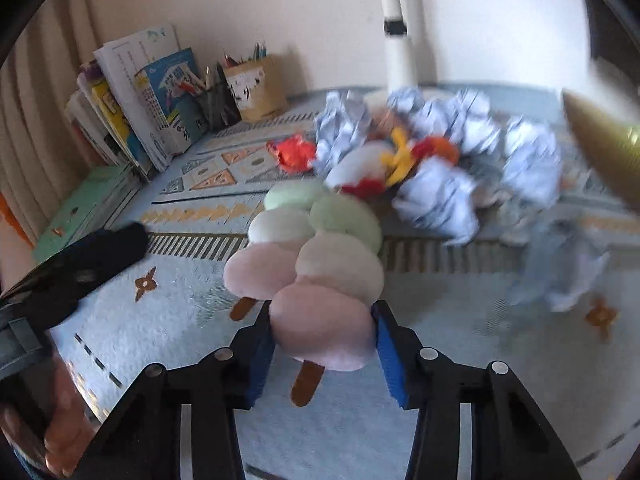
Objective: Organize objects
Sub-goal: 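Grasp a pastel skewer with the left tool while the right tool grasps another skewer, then carry both skewers to the amber glass bowl and lower them inside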
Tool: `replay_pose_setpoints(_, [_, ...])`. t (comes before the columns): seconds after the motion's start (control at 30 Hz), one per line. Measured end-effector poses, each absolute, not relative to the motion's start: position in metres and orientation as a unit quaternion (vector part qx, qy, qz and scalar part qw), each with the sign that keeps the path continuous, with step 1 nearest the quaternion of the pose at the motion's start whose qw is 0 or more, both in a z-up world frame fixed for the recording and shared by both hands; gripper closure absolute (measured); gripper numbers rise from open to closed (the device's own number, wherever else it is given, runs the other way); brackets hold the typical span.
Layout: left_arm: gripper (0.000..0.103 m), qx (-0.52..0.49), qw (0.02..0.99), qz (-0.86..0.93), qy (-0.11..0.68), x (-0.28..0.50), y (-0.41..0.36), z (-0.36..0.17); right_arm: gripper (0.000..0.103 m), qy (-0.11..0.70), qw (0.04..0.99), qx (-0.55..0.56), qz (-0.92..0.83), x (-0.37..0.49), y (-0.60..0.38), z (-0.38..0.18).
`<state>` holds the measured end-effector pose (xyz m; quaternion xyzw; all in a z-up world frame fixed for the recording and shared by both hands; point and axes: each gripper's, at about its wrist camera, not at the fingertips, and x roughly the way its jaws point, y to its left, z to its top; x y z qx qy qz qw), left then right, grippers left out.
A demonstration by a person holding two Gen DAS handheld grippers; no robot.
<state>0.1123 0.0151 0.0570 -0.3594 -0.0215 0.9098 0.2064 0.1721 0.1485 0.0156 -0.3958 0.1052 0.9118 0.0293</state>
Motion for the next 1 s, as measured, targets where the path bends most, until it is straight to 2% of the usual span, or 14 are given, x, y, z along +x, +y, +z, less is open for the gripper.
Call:
replay_pose_setpoints(0.13, [0.001, -0.393, 0.224, 0.892, 0.001, 0.098, 0.044, 0.043, 0.057, -0.008, 0.064, -0.400, 0.914, 0.184, 0.151, 0.025])
replay_pose_setpoints(0.2, [0.001, -0.405, 0.229, 0.885, 0.014, 0.092, 0.060, 0.036, 0.056, -0.023, 0.049, -0.412, 0.910, 0.186, 0.156, 0.021])
replay_pose_setpoints(0.3, [0.001, -0.421, 0.230, 0.877, 0.029, 0.086, 0.076, 0.027, 0.033, -0.008, 0.042, -0.412, 0.910, 0.198, 0.173, 0.018])
replay_pose_setpoints(0.37, [0.001, -0.424, 0.233, 0.875, 0.027, 0.084, 0.077, 0.026, 0.024, 0.021, 0.026, -0.401, 0.916, 0.208, 0.182, 0.020])
replay_pose_setpoints(0.4, [0.001, -0.425, 0.238, 0.873, 0.023, 0.083, 0.077, 0.026, 0.015, 0.049, 0.011, -0.395, 0.917, 0.213, 0.189, 0.021])
replay_pose_setpoints(0.43, [0.001, -0.428, 0.242, 0.871, 0.021, 0.082, 0.078, 0.025, 0.013, 0.070, 0.003, -0.392, 0.917, 0.212, 0.190, 0.022])
replay_pose_setpoints(0.53, [0.009, -0.436, 0.241, 0.867, 0.027, 0.078, 0.082, 0.023, 0.013, 0.114, -0.008, -0.391, 0.913, 0.201, 0.188, 0.018])
replay_pose_setpoints(0.6, [0.014, -0.445, 0.242, 0.861, 0.032, 0.075, 0.085, 0.019, 0.013, 0.103, 0.009, -0.401, 0.910, 0.191, 0.180, 0.013])
replay_pose_setpoints(0.7, [0.014, -0.457, 0.248, 0.854, 0.030, 0.070, 0.090, 0.017, 0.022, 0.075, 0.023, -0.413, 0.907, 0.181, 0.171, 0.002])
replay_pose_setpoints(0.73, [0.016, -0.458, 0.247, 0.853, 0.031, 0.068, 0.092, 0.016, 0.028, 0.078, 0.024, -0.425, 0.902, 0.177, 0.172, -0.005])
replay_pose_setpoints(0.77, [0.019, -0.461, 0.246, 0.852, 0.033, 0.067, 0.094, 0.015, 0.029, 0.078, 0.024, -0.425, 0.902, 0.177, 0.172, -0.005])
replay_pose_setpoints(0.9, [0.037, -0.459, 0.235, 0.855, 0.055, 0.065, 0.107, 0.014, 0.042, 0.066, 0.032, -0.426, 0.902, 0.170, 0.175, -0.007])
replay_pose_setpoints(0.93, [0.051, -0.455, 0.236, 0.857, 0.059, 0.066, 0.108, 0.014, 0.050, 0.063, 0.033, -0.426, 0.902, 0.169, 0.175, -0.007])
replay_pose_setpoints(1.0, [0.056, -0.449, 0.227, 0.861, 0.070, 0.067, 0.110, 0.014, 0.055, 0.052, 0.027, -0.423, 0.904, 0.168, 0.174, -0.007])
